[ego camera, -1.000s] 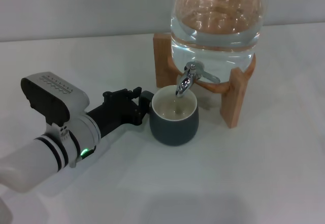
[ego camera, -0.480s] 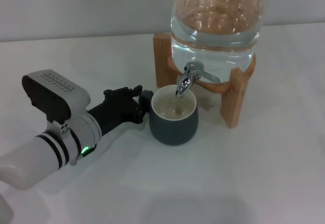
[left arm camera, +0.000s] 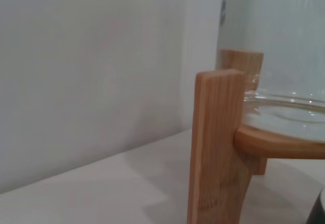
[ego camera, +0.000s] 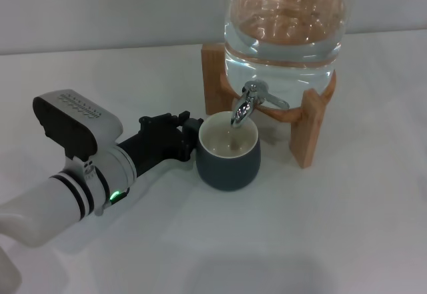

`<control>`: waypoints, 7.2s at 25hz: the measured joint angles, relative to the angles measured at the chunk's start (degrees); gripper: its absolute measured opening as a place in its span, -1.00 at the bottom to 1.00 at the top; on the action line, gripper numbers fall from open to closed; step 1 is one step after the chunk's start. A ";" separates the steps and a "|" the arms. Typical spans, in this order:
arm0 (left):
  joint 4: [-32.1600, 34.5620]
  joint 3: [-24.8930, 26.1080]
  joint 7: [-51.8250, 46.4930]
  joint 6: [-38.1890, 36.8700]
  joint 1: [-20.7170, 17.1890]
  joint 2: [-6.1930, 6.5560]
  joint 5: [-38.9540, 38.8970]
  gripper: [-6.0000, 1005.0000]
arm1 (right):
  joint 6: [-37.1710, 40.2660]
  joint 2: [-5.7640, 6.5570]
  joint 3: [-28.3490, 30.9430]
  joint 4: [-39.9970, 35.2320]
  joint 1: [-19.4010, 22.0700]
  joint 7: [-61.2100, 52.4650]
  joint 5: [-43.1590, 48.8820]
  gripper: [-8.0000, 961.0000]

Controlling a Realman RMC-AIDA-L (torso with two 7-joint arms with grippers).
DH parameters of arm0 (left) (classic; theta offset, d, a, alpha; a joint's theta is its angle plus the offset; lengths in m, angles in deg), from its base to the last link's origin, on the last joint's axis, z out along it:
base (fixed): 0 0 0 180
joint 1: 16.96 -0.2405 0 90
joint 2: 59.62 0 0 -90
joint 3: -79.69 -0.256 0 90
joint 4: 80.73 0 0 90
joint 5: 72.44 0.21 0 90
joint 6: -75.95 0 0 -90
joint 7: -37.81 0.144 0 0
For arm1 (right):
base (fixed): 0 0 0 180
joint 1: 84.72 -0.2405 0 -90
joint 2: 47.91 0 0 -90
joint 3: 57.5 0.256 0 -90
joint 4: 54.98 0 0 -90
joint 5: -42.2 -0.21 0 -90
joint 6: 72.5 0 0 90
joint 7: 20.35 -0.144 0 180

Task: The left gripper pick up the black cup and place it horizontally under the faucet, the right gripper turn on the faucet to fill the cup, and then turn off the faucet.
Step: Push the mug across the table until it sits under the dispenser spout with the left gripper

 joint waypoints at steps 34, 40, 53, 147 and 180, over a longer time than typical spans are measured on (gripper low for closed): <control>0.06 1.58 0.25 -2.52 0.15 0.00 -0.01 -0.26 | 0.22 0.00 0.12 0.00 0.01 0.00 -0.09 0.75; 0.07 1.58 0.25 -2.49 0.25 0.00 0.15 -0.26 | 0.27 0.00 0.18 -0.01 0.05 0.00 -0.09 0.75; -0.62 1.58 0.20 -2.06 -0.08 -0.08 0.44 -0.26 | 0.27 0.00 0.12 -0.01 0.17 0.00 -0.09 0.75; -2.58 5.27 -0.90 -6.00 2.24 0.36 4.92 -0.26 | 0.05 0.00 0.26 0.34 0.44 -0.05 -0.18 0.75; -3.09 5.27 -0.90 -6.02 2.26 0.31 6.49 -0.26 | 0.44 0.00 0.27 0.31 0.42 -0.01 -0.18 0.75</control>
